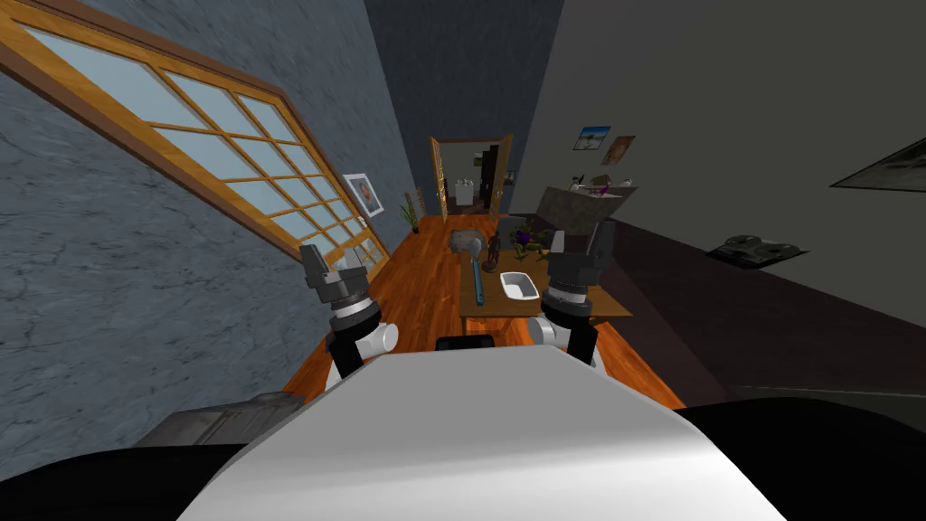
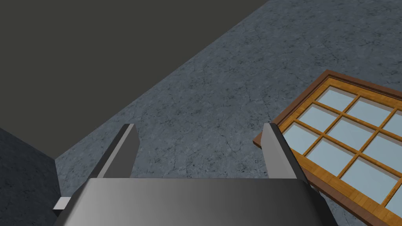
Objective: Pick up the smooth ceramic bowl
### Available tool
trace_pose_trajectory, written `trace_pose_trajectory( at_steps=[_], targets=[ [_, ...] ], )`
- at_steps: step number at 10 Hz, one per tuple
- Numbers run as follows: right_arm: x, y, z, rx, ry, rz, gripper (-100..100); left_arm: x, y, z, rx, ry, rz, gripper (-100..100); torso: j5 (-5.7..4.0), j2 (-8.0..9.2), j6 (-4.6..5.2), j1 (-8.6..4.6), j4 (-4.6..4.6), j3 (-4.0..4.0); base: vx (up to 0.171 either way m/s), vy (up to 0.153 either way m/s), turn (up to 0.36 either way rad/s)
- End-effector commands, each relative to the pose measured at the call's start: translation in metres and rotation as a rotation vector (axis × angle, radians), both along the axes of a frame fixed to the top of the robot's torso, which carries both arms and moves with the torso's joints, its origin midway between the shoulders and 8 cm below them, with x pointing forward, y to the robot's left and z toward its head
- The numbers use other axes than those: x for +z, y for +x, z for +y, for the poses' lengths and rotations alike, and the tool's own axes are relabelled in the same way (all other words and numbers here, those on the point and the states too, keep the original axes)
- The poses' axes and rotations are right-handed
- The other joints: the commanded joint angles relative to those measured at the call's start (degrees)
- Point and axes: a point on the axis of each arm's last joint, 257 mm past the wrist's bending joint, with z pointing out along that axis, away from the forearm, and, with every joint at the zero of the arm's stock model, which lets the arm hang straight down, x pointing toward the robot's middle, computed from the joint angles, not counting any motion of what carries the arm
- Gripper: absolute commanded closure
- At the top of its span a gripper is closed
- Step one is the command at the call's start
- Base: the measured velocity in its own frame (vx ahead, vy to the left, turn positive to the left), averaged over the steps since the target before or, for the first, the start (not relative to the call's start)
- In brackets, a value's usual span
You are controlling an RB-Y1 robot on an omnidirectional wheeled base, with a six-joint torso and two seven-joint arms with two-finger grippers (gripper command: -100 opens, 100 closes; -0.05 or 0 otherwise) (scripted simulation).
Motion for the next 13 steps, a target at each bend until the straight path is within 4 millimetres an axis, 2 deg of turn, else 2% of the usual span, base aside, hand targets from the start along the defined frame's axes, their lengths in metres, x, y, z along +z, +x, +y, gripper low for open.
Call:
trace_pose_trajectory(
  at_steps=[1, 5, 10, 11, 13],
  targets=[
    [-0.004, 0.003, 0.004, -0.003, -0.045, 0.021, -100, 0.0, 0.0, 0.0, 0.0, 0.0, 0.0, 0, 0.0, 0.0, 0.0, 0.0, 0.0, 0.0, -0.027, 0.0, 0.077],
    [-0.029, 0.016, 0.014, -0.058, -0.23, 0.11, -100, 0.0, 0.0, 0.0, 0.0, 0.0, 0.0, 0, -0.01, 0.24, -0.02, -0.05, 0.05, 0.14, -0.065, -0.003, 0.174],
    [-0.078, 0.032, 0.02, -0.184, -0.567, 0.238, -100, 0.0, 0.0, 0.0, 0.0, 0.0, 0.0, 0, -0.01, 0.28, -0.02, -0.06, 0.07, 0.17, -0.074, -0.001, 0.283],
    [-0.078, 0.032, 0.02, -0.189, -0.571, 0.238, -100, 0.0, 0.0, 0.0, 0.0, 0.0, 0.0, 0, -0.02, 0.28, -0.02, -0.09, 0.07, 0.17, -0.048, -0.007, 0.096],
    [-0.102, 0.038, 0.019, -0.243, -0.724, 0.285, -100, 0.0, 0.0, 0.0, 0.0, 0.0, 0.0, 0, -0.01, 0.17, -0.01, -0.06, 0.04, 0.1, -0.051, 0.007, 0.264]
  ],
)
